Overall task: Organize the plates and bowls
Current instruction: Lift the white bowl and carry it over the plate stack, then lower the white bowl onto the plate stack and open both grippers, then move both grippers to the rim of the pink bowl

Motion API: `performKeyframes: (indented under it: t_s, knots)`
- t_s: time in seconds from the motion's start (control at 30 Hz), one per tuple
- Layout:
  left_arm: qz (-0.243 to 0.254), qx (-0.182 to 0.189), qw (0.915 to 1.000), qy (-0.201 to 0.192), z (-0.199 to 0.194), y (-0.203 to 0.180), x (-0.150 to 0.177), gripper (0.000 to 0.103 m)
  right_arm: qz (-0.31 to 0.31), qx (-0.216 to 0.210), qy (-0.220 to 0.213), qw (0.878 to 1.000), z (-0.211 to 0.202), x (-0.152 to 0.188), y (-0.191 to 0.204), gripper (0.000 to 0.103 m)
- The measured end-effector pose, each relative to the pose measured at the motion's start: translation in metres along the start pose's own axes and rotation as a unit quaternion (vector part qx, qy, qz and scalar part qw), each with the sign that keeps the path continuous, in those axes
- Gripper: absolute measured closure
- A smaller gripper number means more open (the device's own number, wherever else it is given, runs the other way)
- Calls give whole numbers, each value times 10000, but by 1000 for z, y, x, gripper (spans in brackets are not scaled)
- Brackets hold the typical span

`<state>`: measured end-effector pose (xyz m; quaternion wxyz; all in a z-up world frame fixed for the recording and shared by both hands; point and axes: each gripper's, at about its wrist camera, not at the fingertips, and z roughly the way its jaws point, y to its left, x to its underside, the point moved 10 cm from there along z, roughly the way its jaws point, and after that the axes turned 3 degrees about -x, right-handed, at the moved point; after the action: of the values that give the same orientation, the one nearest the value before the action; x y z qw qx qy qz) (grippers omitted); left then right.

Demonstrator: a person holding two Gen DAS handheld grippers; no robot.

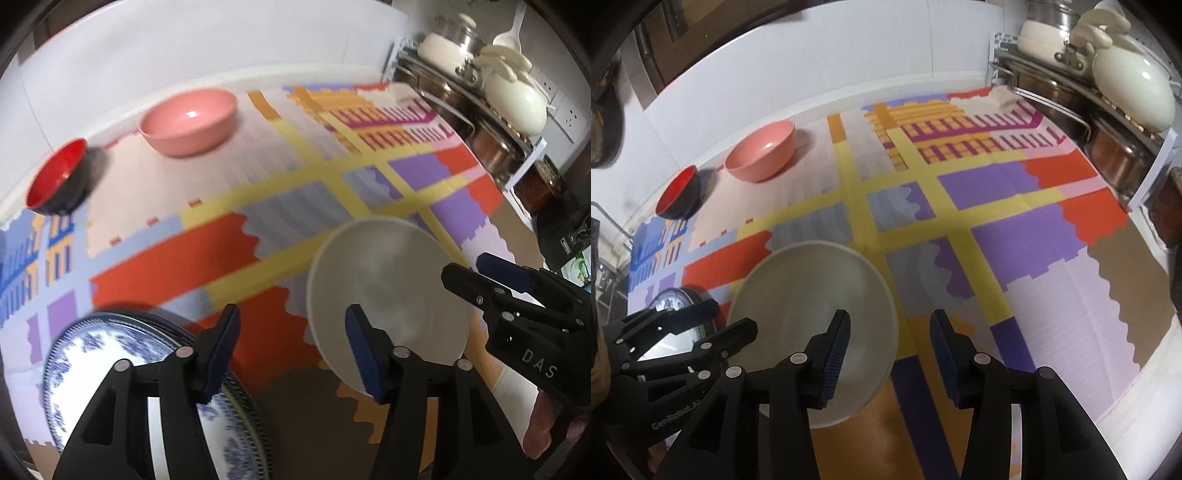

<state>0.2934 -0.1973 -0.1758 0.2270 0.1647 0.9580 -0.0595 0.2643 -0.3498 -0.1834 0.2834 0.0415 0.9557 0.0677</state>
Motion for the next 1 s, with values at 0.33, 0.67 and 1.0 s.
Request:
performKeyframes:
  t_s: [0.33, 0.67, 1.0]
  knots:
    - [-35, -644, 9932, -971, -45, 40, -36, 21, -238, -223, -414, 9986, -18, -33, 31, 41]
    - [-219, -1028, 9846, -1396, -61, 87, -65, 21, -648, -384, -726, 9945, -19, -69, 71, 37]
    - [-249, -1267, 9804, -1487, -61, 121, -97, 21, -955, -470, -883, 9904, -10, -110, 104, 37]
